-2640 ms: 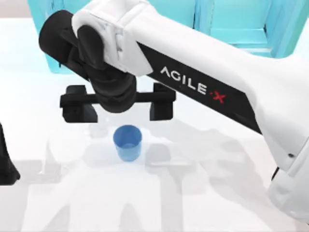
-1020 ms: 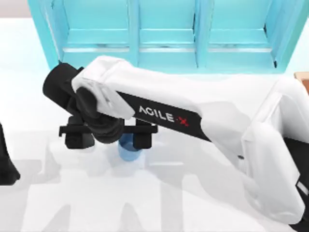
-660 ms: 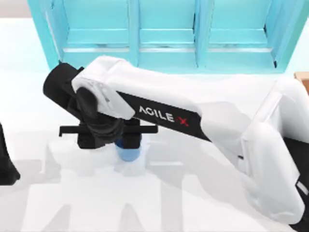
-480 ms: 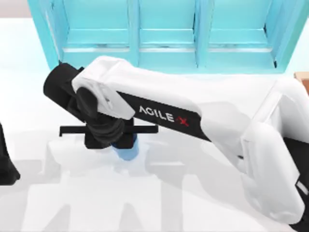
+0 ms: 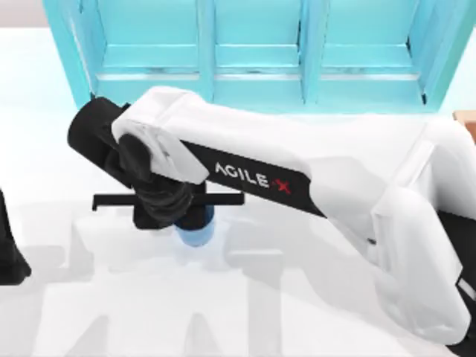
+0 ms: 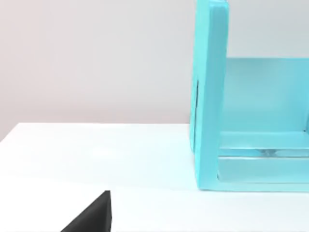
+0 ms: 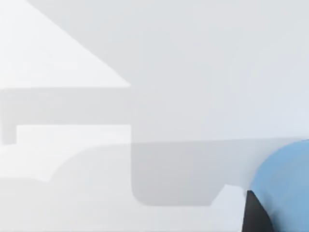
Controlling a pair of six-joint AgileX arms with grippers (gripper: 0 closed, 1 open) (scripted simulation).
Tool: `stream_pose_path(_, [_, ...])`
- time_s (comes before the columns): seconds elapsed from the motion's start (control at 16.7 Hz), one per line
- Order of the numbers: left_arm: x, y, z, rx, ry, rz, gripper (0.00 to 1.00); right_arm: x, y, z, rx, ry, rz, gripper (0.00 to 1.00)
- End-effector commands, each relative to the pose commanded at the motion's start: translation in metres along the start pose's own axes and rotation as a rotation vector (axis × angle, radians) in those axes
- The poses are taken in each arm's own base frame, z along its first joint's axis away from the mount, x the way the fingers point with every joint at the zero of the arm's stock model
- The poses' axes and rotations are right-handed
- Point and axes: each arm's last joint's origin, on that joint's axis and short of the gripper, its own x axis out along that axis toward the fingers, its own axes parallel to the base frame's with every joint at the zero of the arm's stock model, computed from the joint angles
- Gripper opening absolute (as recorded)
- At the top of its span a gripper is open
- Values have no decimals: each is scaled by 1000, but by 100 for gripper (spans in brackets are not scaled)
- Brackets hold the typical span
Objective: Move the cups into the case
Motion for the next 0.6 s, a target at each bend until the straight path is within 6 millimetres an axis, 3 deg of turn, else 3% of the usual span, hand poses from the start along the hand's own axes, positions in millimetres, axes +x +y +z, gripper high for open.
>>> stream_pose_path(0.18, [0,0,0,0,0,0,100,-4,-4,1,-5,2,-6,0])
stream_pose_path(0.3, [0,0,0,0,0,0,100,-16,-17,8,-4,3,-10,0])
stream_pose_path(0.6, [0,0,0,0,0,0,100,-79,-73,26,0,-11,8,0])
